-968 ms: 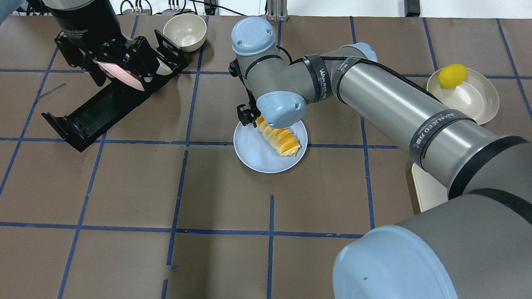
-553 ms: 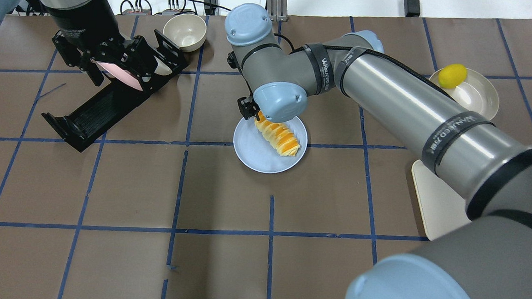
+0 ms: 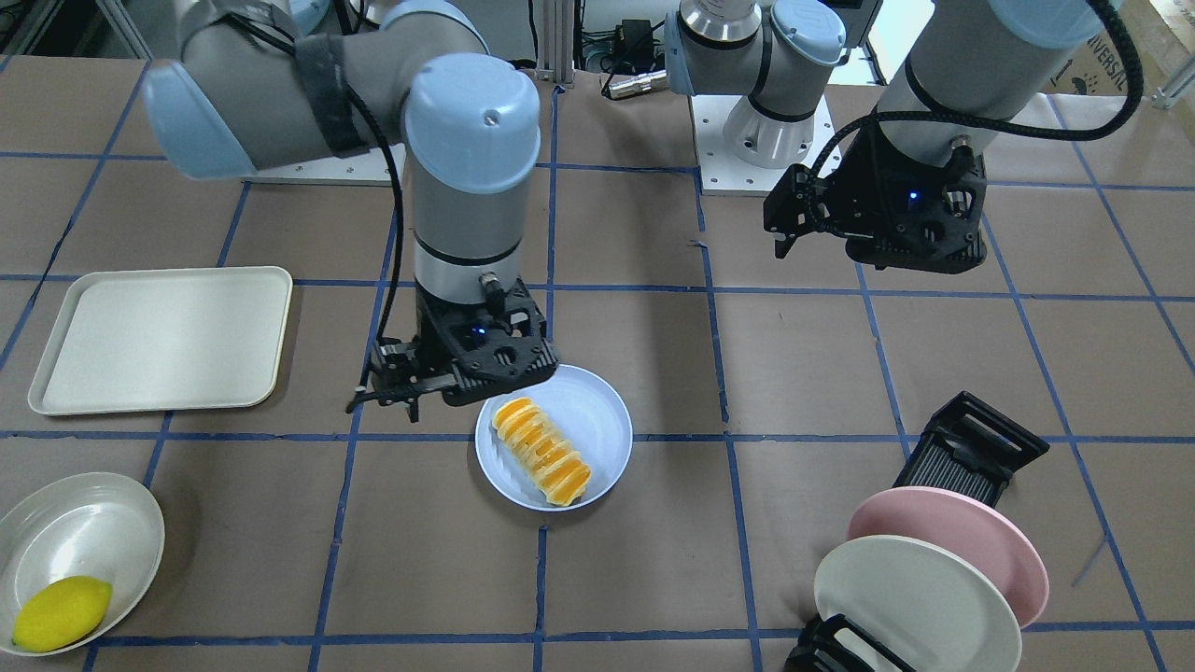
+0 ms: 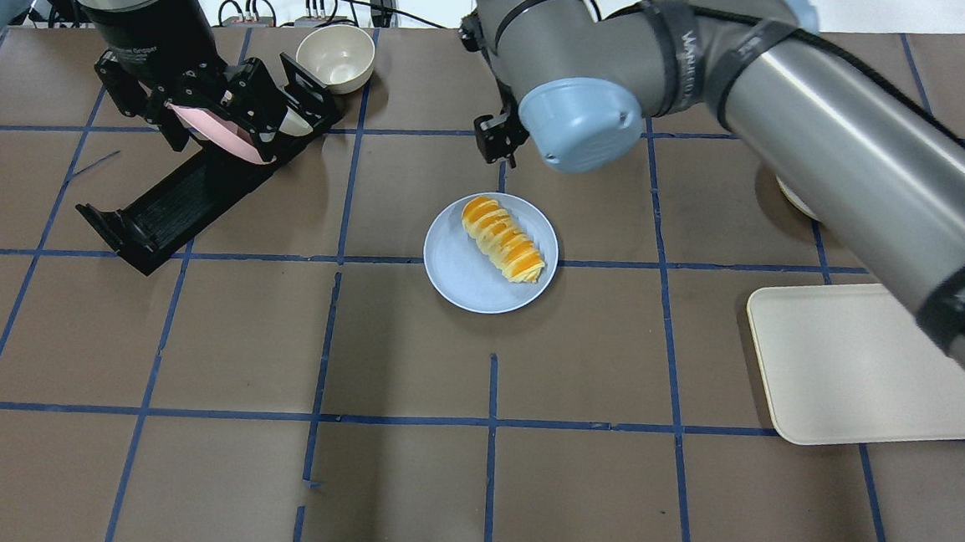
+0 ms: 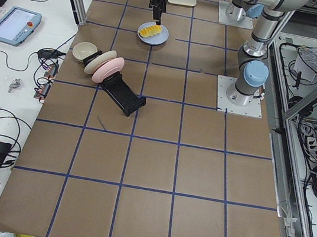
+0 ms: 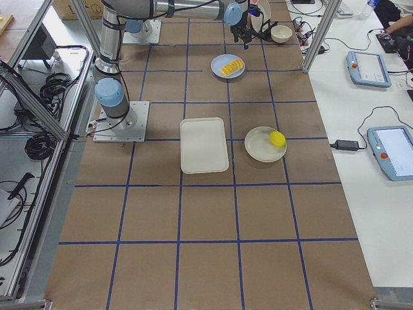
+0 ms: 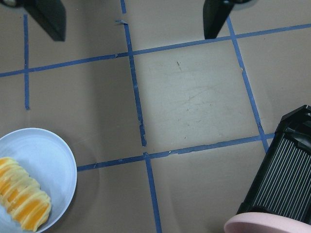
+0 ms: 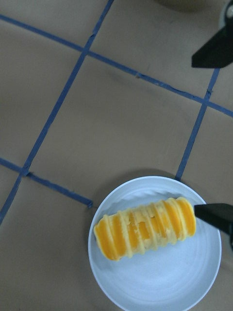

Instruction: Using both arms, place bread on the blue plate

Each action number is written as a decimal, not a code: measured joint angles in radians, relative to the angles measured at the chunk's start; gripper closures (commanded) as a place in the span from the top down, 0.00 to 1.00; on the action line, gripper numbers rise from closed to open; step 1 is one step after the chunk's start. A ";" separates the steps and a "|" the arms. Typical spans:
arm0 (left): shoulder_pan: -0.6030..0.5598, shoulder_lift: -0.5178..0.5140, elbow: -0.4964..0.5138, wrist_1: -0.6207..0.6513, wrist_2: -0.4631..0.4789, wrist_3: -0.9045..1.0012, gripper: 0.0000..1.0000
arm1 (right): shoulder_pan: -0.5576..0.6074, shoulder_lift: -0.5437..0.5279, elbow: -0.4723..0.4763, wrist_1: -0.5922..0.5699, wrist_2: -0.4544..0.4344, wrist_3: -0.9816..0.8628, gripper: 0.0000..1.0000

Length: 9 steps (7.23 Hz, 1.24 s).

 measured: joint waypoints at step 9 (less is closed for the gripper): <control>0.000 -0.003 0.004 0.020 0.007 -0.065 1.00 | -0.283 -0.457 0.277 0.224 0.125 -0.054 0.99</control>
